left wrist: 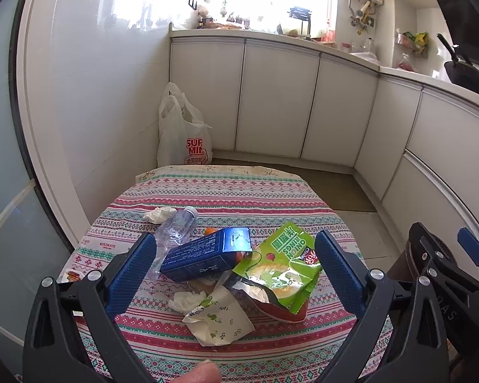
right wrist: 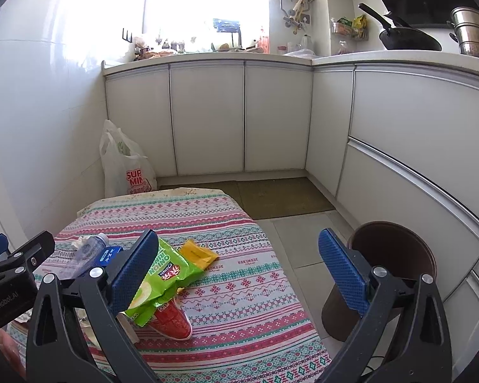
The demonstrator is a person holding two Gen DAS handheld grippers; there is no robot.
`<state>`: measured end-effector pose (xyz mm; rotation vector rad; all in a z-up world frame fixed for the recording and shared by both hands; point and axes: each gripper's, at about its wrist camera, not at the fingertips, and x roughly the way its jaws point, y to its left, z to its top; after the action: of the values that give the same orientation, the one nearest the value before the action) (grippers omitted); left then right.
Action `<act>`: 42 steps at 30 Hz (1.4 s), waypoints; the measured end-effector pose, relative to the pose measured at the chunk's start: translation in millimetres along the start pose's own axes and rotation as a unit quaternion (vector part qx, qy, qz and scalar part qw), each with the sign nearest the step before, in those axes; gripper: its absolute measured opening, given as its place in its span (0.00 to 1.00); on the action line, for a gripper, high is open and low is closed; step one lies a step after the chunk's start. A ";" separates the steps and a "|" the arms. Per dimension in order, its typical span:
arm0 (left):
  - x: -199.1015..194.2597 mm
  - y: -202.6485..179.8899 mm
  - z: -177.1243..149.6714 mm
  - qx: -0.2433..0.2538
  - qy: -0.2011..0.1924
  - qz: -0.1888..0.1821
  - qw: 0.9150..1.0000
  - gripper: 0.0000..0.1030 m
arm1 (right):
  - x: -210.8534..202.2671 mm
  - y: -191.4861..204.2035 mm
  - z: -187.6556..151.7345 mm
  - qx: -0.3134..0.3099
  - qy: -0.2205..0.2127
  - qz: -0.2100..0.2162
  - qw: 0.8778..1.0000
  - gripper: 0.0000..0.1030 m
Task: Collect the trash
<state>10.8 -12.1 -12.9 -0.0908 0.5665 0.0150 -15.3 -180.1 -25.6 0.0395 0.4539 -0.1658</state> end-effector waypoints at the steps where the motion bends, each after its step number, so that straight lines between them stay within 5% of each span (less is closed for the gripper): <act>1: 0.3 -0.2 0.0 0.000 0.000 0.000 1.000 0.94 | 0.0 -0.1 -0.4 -0.001 -0.001 -0.001 1.000 0.93; 42: 9.1 -10.1 -5.5 0.010 0.015 -0.003 1.000 0.94 | 3.9 -2.7 -3.2 -0.010 0.009 -0.008 1.000 0.93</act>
<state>15.9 -22.7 -21.6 -0.0729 0.5958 0.0029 -13.7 -183.1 -30.2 0.0184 0.4738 -0.1761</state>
